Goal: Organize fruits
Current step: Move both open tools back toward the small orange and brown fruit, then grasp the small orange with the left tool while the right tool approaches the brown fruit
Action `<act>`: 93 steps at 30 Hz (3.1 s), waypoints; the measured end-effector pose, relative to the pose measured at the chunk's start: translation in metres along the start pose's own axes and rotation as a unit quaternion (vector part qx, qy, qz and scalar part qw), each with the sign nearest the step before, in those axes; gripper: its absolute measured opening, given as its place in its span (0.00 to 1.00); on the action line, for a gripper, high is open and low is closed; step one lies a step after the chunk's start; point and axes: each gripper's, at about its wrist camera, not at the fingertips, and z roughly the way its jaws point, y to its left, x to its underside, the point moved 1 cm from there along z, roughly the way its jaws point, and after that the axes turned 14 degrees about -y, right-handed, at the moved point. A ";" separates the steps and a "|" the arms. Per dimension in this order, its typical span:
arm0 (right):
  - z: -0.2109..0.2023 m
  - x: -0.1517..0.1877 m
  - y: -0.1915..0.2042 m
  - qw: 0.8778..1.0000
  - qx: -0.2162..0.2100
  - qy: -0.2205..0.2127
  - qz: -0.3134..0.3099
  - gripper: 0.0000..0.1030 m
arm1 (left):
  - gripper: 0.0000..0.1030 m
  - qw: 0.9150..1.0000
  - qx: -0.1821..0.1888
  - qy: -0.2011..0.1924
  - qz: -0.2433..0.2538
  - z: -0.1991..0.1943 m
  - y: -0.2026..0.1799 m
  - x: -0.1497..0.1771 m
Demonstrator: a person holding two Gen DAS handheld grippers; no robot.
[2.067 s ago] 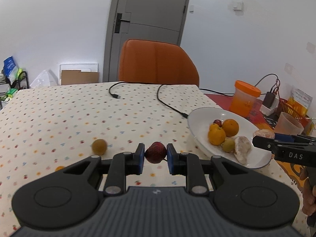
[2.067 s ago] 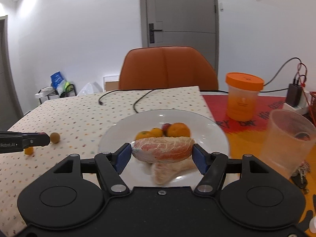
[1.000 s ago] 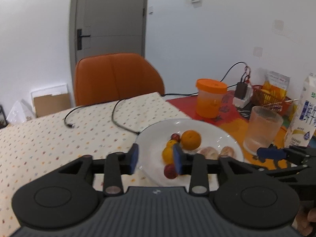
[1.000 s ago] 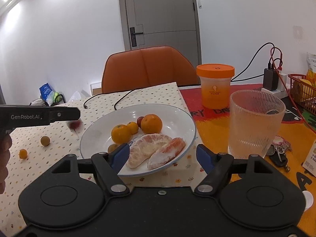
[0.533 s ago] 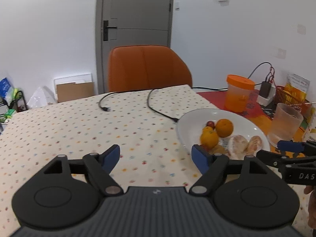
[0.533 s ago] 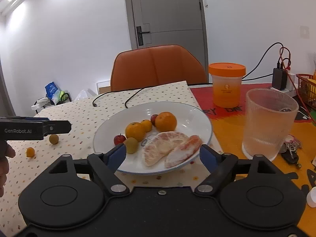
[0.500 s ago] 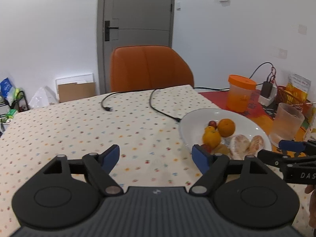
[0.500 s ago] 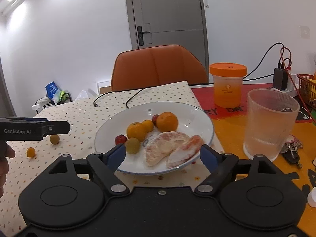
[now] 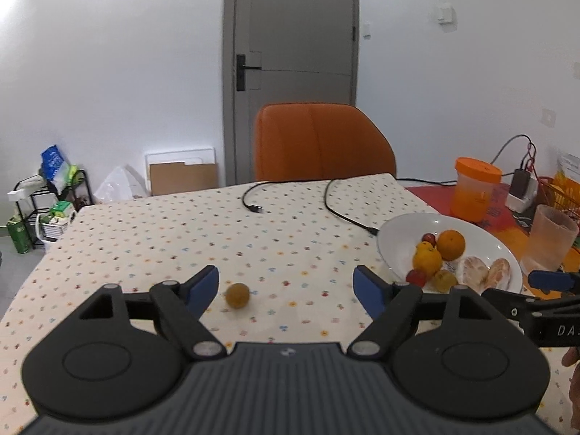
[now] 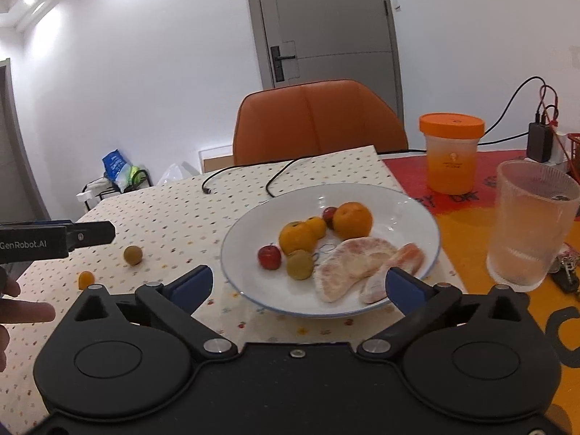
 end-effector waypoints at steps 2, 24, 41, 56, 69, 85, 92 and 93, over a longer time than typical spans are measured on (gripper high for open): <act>0.000 -0.001 0.005 1.000 0.003 0.002 -0.006 1.00 | 0.78 1.000 -0.006 0.001 -0.004 -0.003 0.005 0.001; 0.001 0.002 0.053 0.999 -0.020 0.026 -0.014 1.00 | 0.78 0.998 -0.022 0.033 -0.043 -0.029 0.055 0.019; 0.016 0.011 0.083 0.998 -0.036 0.040 -0.035 1.00 | 0.77 0.995 -0.055 0.065 -0.061 -0.021 0.081 0.038; 0.037 0.013 0.097 0.997 -0.055 0.047 -0.038 1.00 | 0.72 0.994 -0.054 0.063 -0.077 -0.001 0.089 0.048; 0.061 0.016 0.107 0.995 -0.074 0.057 -0.036 1.00 | 0.34 0.990 -0.061 0.092 -0.088 0.032 0.097 0.058; 0.092 0.014 0.134 0.990 -0.107 0.069 -0.058 0.99 | 0.20 0.989 -0.068 0.081 -0.104 0.031 0.120 0.051; 0.105 0.017 0.149 0.988 -0.117 0.080 -0.061 0.90 | 0.20 0.987 -0.089 0.075 -0.111 0.027 0.138 0.051; 0.107 0.018 0.151 0.988 -0.119 0.081 -0.063 0.89 | 0.20 0.987 -0.092 0.073 -0.113 0.026 0.140 0.051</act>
